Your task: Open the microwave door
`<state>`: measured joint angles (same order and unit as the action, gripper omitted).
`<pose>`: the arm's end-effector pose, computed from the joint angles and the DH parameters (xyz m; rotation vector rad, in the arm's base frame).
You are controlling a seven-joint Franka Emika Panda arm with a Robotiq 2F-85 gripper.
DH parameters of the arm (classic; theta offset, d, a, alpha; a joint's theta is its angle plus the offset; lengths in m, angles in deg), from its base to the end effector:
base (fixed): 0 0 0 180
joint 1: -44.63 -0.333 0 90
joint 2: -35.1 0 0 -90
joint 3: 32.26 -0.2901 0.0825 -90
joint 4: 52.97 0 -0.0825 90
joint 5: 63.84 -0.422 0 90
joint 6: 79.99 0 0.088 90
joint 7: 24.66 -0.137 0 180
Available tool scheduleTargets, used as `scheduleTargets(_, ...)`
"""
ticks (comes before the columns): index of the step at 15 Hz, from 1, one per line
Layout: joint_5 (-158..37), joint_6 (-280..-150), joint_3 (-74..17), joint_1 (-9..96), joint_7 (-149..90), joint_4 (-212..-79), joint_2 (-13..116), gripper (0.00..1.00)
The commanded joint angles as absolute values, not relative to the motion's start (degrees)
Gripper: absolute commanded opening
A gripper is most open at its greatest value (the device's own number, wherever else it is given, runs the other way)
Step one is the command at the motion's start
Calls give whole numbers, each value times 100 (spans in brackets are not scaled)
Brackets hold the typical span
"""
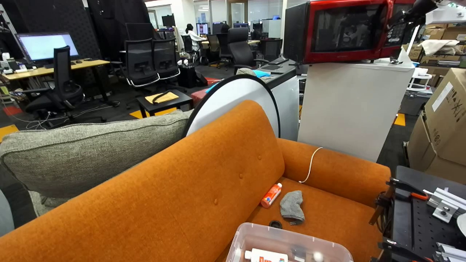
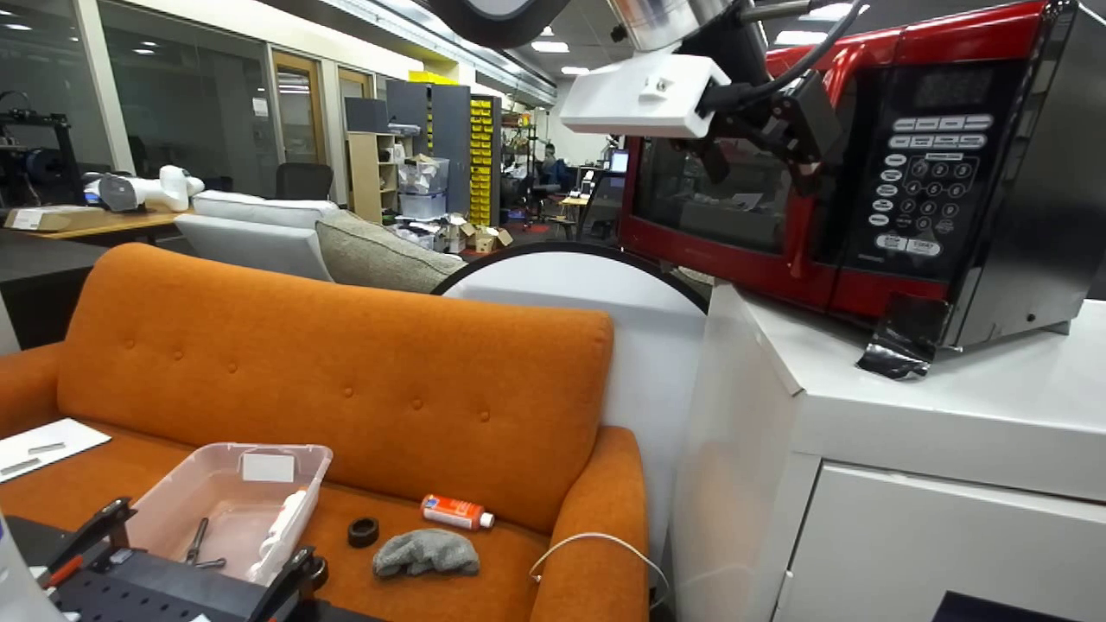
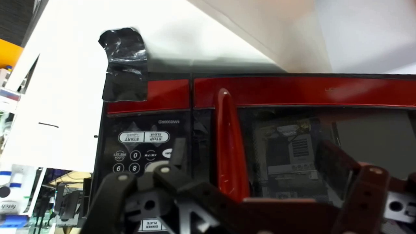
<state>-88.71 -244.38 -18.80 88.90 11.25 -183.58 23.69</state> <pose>0.2953 -0.5112 0.4576 2.4246 -0.9788 1.0400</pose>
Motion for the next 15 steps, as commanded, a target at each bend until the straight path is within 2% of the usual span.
scheduleTargets(1,-9154,-24450,-1772,8762,1330,-18102,2608,100)
scheduleTargets(15,-9345,-24394,-1837,8786,1335,-17383,3299,100)
